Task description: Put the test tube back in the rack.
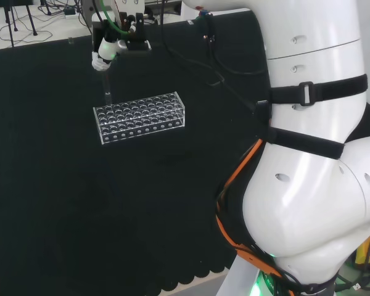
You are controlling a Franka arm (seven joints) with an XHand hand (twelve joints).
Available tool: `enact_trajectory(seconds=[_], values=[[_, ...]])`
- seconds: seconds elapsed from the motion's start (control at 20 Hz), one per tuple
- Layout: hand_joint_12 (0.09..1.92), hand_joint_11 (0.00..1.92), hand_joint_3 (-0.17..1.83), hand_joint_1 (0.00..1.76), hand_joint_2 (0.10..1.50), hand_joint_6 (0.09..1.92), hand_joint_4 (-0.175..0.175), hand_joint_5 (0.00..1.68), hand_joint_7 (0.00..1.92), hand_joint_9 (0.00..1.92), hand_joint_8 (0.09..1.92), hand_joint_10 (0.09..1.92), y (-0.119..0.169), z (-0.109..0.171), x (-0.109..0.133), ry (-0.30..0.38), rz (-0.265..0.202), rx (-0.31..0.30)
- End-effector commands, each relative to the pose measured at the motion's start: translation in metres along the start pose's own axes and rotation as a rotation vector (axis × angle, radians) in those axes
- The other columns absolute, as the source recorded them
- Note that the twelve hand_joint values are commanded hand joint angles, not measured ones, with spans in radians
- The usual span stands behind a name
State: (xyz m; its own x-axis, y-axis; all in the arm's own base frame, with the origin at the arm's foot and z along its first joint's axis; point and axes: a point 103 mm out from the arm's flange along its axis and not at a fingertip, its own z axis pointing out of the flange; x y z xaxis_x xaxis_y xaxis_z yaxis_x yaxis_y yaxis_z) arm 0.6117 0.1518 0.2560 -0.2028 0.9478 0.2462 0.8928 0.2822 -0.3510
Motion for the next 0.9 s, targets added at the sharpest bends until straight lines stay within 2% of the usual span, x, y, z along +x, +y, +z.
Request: enact_trajectory(seconds=[0.05,0.9], values=[[1.16,0.94,0.6,1.44,0.62,0.09,-0.175,1.46,1.48,1.47,0.56,0.19,0.0025,0.0007,-0.0015,-0.012,-0.001,0.01],[1.15,0.94,0.59,1.44,0.62,0.09,-0.175,1.47,1.48,1.47,0.56,0.2,0.0011,0.0032,0.0022,0.0,-0.006,0.011]])
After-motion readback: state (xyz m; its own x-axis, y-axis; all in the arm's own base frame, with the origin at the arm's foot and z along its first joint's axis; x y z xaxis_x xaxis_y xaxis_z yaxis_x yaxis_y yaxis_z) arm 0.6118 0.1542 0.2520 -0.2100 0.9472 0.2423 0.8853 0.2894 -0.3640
